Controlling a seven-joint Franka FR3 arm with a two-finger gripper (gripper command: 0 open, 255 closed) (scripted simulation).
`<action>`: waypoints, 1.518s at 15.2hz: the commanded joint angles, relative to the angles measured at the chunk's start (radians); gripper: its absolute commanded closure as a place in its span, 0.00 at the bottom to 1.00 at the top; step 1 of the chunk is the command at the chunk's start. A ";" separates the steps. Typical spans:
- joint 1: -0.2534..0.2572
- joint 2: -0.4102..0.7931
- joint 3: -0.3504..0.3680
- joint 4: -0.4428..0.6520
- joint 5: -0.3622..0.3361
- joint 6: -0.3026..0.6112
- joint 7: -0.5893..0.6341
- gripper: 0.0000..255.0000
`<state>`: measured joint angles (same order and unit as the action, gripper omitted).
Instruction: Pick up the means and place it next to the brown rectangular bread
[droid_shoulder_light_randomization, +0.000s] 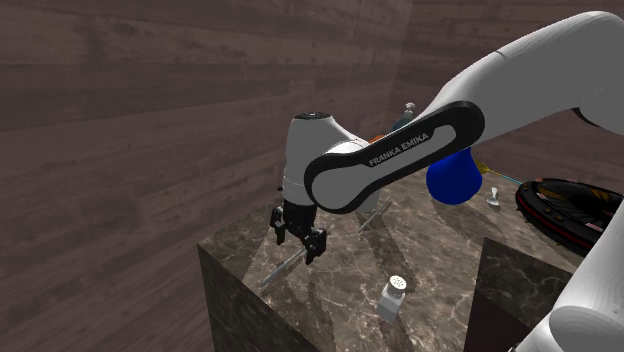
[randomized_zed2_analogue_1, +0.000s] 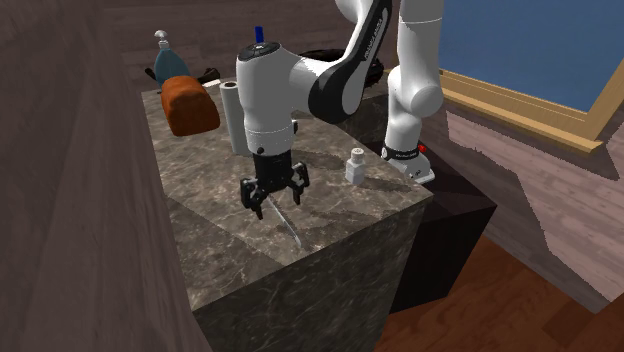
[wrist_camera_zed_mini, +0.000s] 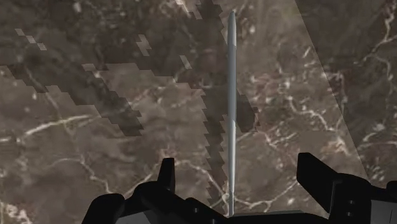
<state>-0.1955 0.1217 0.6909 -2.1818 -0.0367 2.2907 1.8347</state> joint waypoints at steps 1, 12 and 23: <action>0.000 0.000 0.000 0.000 0.000 0.000 0.000 0.00; 0.000 0.000 0.000 0.000 0.000 0.000 0.000 1.00; -0.014 -0.094 0.007 0.068 0.075 -0.141 -0.049 1.00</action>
<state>-0.2087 0.0367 0.6976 -2.1191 0.0315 2.1627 1.7906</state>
